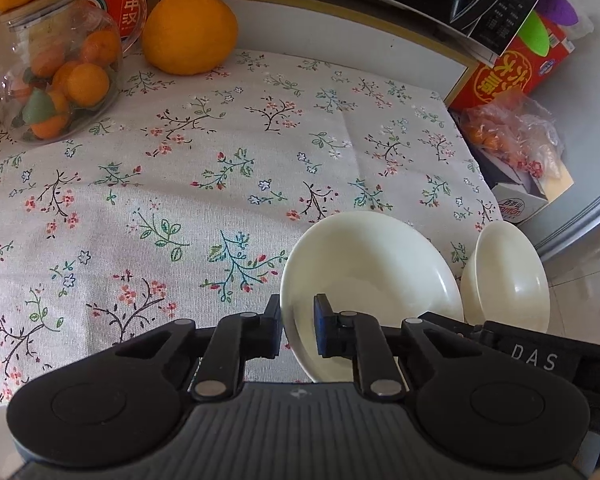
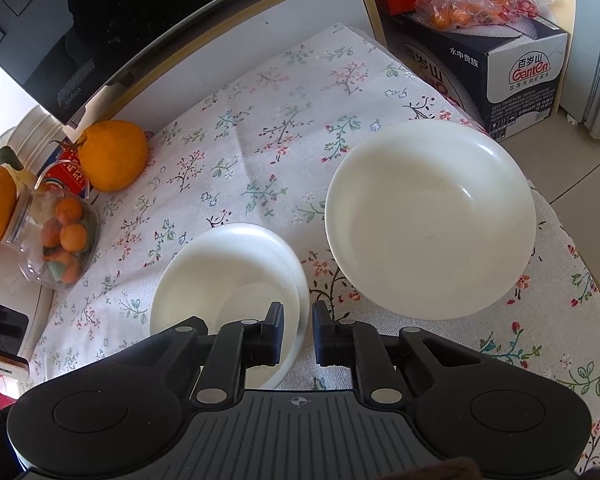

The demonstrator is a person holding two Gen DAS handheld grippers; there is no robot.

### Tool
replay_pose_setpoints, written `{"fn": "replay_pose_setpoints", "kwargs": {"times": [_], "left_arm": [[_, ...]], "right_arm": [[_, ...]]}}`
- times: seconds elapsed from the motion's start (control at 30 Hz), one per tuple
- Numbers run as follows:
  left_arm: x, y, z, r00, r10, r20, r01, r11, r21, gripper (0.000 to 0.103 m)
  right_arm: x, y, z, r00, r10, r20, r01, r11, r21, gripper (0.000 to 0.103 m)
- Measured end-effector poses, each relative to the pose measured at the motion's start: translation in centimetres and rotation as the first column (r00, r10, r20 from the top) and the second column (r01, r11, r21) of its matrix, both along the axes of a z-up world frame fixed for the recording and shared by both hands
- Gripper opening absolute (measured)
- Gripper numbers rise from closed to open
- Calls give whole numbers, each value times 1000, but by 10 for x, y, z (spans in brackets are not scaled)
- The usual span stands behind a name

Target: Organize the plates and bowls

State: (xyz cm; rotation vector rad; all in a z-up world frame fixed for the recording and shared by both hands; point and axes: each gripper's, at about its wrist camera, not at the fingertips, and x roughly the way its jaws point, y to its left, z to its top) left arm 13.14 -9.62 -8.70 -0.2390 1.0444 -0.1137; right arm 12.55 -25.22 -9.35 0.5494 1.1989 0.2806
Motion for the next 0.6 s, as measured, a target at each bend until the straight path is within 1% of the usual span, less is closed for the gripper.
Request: {"fn": "replay_pose_setpoints", "kwargs": {"times": [0.1, 0.17, 0.27, 0.37, 0.47, 0.6], "left_arm": [[0, 1, -1, 1000, 10, -6, -10, 1000, -5, 13], [1, 3, 0, 1000, 17, -9, -17, 1000, -7, 9], [-3, 2, 8, 1000, 14, 10, -14, 1000, -18, 8], [-9, 2, 20, 999, -7, 43, 8, 1000, -23, 8], [-20, 3, 30, 998, -30, 61, 32, 998, -48, 8], [-38, 5, 41, 995, -54, 84, 60, 996, -72, 9]], "right_arm": [[0, 0, 1, 1000, 2, 9, -2, 1000, -3, 7], [1, -1, 2, 1000, -2, 12, 2, 1000, -2, 7], [-1, -4, 14, 998, 4, 59, -4, 1000, -10, 7], [-4, -10, 23, 996, 2, 91, -2, 1000, -5, 8], [-9, -18, 32, 994, 3, 110, -2, 1000, -1, 8], [-25, -26, 47, 987, 29, 156, -29, 1000, -2, 8]]}}
